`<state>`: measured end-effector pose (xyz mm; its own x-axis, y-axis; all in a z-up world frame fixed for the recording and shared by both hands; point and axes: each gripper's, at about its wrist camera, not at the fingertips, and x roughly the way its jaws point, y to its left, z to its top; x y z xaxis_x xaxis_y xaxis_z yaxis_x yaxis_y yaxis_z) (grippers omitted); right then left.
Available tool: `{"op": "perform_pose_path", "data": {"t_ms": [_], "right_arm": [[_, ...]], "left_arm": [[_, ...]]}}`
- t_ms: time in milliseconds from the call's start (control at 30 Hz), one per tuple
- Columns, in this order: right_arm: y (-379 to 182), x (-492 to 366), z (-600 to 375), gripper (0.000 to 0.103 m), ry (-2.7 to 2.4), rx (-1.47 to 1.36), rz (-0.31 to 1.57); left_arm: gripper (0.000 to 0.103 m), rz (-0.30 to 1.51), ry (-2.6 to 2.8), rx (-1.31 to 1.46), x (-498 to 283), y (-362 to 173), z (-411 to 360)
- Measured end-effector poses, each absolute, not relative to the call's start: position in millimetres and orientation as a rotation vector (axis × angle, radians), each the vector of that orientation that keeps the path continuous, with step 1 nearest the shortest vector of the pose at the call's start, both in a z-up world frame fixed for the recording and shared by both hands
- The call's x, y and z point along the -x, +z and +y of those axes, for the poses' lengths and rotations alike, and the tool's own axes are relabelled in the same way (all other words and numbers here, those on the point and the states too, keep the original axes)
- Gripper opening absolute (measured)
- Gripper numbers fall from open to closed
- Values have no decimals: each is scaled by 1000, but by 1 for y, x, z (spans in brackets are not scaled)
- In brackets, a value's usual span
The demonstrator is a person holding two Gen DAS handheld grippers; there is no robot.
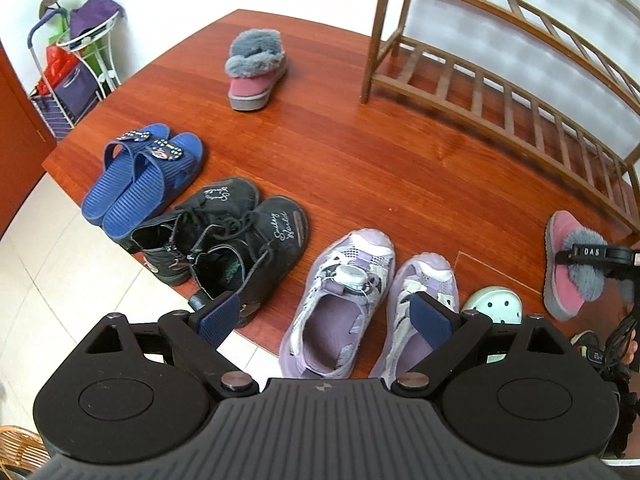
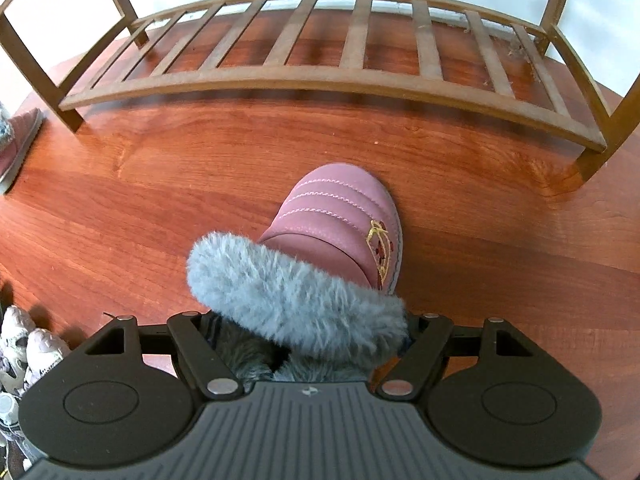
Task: Organize scattered shoes
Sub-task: 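Carry the pink fur boot toward the rack and open the right tool, then move the left tool to the other pink fur boot and close on it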
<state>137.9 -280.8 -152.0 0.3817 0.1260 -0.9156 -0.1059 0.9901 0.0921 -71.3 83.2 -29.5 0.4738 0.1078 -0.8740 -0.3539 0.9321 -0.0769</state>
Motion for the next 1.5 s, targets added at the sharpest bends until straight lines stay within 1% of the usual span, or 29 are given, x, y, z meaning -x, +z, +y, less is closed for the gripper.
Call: {"op": "perform_pose_path", "data": {"t_ms": [133,200,400,500,600,900,1133,1267,1500], "right_arm": [[-157,-139,-275,85,150,-17,1171],[-158,-139,-274,87,153,-24,1177],[-154,-130,-277,89,152,-55,1194],[-146,-120,-278,95,150,-70,1188],[-134,-108,-276,95,138,-88,1164],[-99,-69,-256,95,67,-151,1113],[-74,-32,-240,95,-35,-231,1084],[-71,-9,-229,95,-97,-305,1084],[-74,31,-210,95,-204,-387,1083]], "left_arm": [[96,1034,300,257,64,-28,89],[97,1027,300,254,59,-26,93],[97,999,298,258,41,-19,111],[99,990,289,260,31,-18,123],[103,984,275,266,13,-19,142],[103,1015,213,228,-42,-31,194],[103,1033,192,139,-99,-45,241],[103,1044,182,104,-130,-52,262],[103,1075,170,162,-179,-66,293]]}}
